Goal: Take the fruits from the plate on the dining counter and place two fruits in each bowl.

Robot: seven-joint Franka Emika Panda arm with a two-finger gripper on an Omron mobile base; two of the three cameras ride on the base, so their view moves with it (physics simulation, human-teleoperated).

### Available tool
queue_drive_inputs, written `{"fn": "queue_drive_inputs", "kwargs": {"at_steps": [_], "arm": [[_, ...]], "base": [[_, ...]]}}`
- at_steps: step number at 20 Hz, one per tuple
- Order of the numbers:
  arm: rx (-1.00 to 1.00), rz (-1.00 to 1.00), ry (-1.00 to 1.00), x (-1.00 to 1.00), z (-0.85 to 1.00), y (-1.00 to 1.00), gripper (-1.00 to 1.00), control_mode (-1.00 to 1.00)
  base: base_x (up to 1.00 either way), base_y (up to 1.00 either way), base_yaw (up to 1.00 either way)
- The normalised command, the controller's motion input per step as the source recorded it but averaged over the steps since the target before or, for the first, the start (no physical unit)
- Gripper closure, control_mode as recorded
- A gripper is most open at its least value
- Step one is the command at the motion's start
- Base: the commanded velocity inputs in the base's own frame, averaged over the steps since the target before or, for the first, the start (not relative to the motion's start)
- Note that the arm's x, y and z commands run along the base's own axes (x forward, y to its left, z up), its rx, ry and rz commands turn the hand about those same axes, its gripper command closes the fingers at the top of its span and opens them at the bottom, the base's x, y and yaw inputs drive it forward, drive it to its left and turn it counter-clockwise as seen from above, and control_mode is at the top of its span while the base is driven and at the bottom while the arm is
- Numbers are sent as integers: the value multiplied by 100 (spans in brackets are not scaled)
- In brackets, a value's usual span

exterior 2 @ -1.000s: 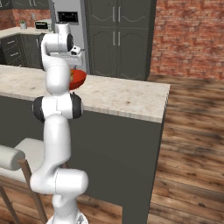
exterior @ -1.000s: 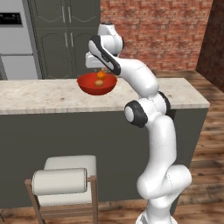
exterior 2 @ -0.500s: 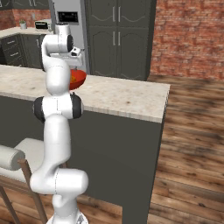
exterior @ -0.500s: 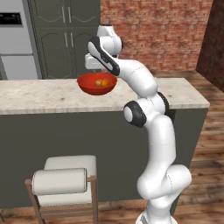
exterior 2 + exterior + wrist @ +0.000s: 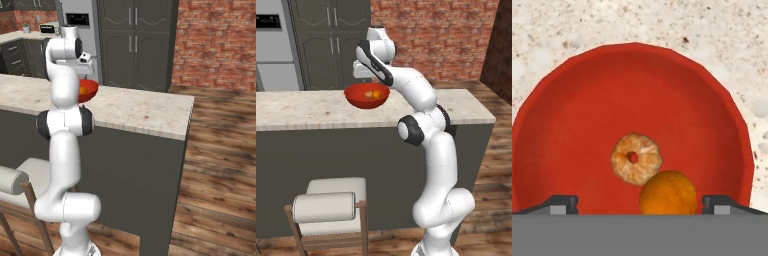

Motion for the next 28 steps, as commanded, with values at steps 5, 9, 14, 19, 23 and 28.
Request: {"fn": "queue_drive_inputs", "kwargs": {"at_steps": [5, 9, 14, 19, 23, 28], "arm": [[1, 0, -7, -34, 0, 0, -100, -100], [6, 0, -11, -85, 0, -4, -100, -100], [8, 0, -11, -100, -3, -23, -100, -100], [7, 0, -12, -100, -16, -32, -100, -100], [7, 0, -15, -100, -16, -34, -100, -100], [7, 0, -16, -100, -4, -30, -100, -100]], "base": [[0, 0, 0], [0, 0, 0], [0, 0, 0], [0, 0, 0], [0, 0, 0], [0, 0, 0]]}}
